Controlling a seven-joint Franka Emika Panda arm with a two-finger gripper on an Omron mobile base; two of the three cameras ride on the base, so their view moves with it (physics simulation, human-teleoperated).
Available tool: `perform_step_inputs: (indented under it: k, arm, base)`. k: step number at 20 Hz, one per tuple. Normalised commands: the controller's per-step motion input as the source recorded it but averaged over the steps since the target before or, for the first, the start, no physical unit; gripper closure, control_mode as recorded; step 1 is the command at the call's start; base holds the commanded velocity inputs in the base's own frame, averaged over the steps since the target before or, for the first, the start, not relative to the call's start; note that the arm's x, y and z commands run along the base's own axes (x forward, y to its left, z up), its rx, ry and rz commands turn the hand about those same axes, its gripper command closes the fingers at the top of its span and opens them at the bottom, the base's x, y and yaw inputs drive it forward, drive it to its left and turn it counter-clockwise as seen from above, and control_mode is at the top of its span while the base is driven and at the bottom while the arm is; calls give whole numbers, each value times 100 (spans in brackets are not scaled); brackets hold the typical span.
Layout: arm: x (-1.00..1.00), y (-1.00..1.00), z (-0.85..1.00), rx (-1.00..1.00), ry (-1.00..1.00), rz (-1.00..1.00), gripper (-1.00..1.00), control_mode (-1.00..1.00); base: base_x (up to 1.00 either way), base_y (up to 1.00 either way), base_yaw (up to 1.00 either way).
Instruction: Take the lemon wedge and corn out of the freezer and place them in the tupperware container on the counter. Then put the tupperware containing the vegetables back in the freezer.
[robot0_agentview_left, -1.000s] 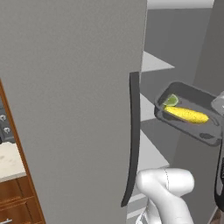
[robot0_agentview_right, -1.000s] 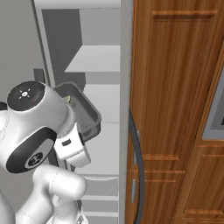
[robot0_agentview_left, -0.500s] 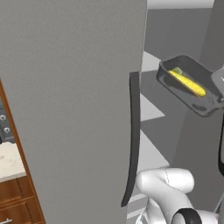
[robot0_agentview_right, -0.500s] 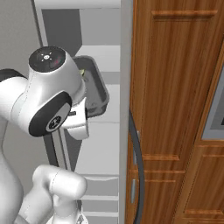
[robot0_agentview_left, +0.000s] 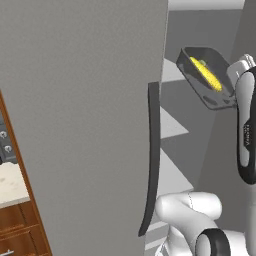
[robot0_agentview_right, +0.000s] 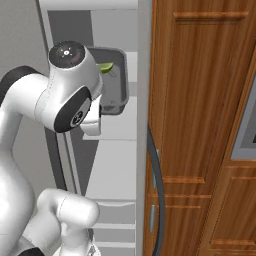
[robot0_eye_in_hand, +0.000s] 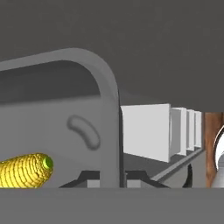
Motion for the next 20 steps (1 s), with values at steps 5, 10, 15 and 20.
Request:
perform_step_inputs:
  k: [5,10,15,20]
  arm:
    - [54,14,0,0,-14,0,100,-100]
    - [66,3,1,0,-10,0,100,-100]
    - [77,0,7,0,-3,2,100,-100]
    - [65,9,14,0,-1,6,100,-100]
  base:
    - [0,0,0]
    - [0,0,0]
    - [0,0,0]
    - [0,0,0]
